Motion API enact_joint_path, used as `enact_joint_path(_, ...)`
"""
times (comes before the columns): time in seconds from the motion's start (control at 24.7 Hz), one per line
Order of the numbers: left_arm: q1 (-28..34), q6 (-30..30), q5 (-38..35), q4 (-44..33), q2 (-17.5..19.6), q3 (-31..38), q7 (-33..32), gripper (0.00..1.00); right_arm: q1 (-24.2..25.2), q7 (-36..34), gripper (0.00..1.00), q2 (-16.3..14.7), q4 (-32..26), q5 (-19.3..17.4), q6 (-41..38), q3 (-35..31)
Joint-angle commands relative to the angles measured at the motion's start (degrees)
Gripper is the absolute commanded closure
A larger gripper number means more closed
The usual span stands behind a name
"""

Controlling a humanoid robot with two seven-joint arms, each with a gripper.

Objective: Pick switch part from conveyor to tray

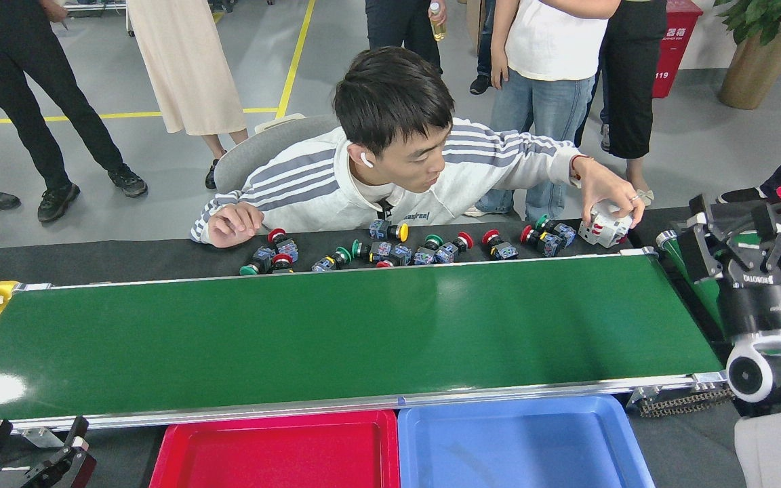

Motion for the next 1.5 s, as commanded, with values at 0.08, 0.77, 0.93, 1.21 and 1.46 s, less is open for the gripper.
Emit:
enact_joint_path(0.08, -0.4, -0.4, 0.3, -0.4, 0.3, 0.2, 0.5, 0.00, 7.1, 0.3, 0.00, 0.1, -4.8, 0.4, 0.7, 1.0)
enact_joint_path(0.77, -1.5, -0.5, 0.8, 0.3, 0.2, 0.1, 0.6, 0.00, 28.6, 2.5, 0.00, 10.5, -21.3, 10.4, 1.6, 3.1)
enact_joint_path(0.93, -1.7, -1.1, 1.5, 0.3, 0.3, 0.1, 0.6, 0.00, 28.6, 2.5, 0.00, 10.6, -21.3, 10.4, 1.6, 3.1)
enact_joint_path(1.21, -1.7, -1.8, 1.5, 0.3, 0.4, 0.2, 0.8, 0.00, 28.5, 2.5, 0.00, 10.5, -21.1, 10.4, 1.7, 3.1)
enact_joint_path(1.46, -1.7, -1.6, 1.4, 0.3, 0.2, 0.2, 0.8, 0.00, 28.2, 6.3, 0.00, 10.2, -19.6, 10.5, 1.8, 3.0)
